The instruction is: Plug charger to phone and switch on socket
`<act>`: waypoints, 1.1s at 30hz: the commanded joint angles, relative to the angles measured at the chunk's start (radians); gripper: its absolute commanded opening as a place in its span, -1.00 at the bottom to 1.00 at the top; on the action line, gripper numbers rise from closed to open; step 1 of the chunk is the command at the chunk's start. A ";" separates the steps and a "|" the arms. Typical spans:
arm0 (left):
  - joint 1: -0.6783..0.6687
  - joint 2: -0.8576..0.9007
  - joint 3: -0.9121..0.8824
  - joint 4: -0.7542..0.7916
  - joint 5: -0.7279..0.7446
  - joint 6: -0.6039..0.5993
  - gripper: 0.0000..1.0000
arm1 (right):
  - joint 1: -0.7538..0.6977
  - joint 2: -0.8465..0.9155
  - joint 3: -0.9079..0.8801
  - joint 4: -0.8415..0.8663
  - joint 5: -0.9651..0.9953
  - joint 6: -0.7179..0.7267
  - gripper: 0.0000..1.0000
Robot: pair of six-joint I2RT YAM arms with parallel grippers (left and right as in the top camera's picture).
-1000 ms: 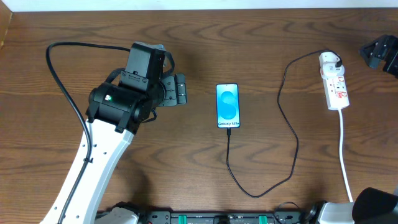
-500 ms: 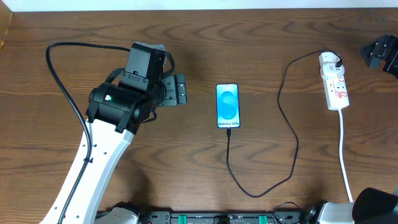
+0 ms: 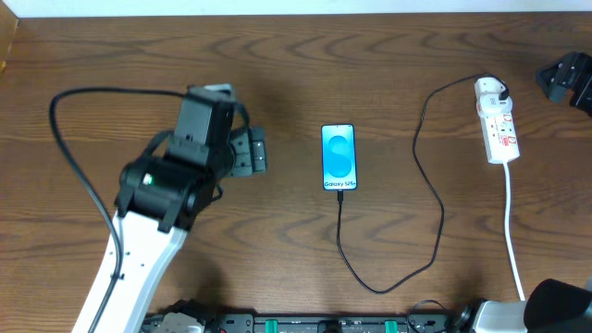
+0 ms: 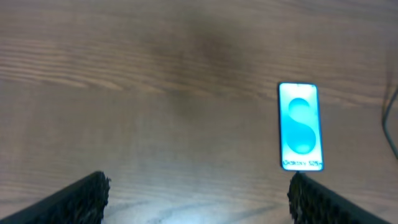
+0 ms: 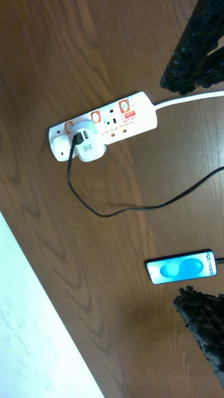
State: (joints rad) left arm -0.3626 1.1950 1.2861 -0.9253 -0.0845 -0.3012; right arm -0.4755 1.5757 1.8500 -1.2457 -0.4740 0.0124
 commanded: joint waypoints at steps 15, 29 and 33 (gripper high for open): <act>0.211 -0.440 -0.612 0.847 0.174 0.274 0.84 | 0.008 -0.006 -0.001 -0.003 -0.002 0.010 0.99; 0.389 -0.809 -1.006 1.283 0.287 0.302 0.84 | 0.008 -0.006 -0.001 -0.003 -0.002 0.010 0.98; 0.420 -0.908 -1.105 1.342 0.287 0.302 0.84 | 0.008 -0.006 -0.001 -0.003 -0.002 0.010 0.99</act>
State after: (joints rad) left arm 0.0357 0.3466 0.2340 0.3946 0.1864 -0.0177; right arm -0.4755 1.5757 1.8500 -1.2461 -0.4740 0.0154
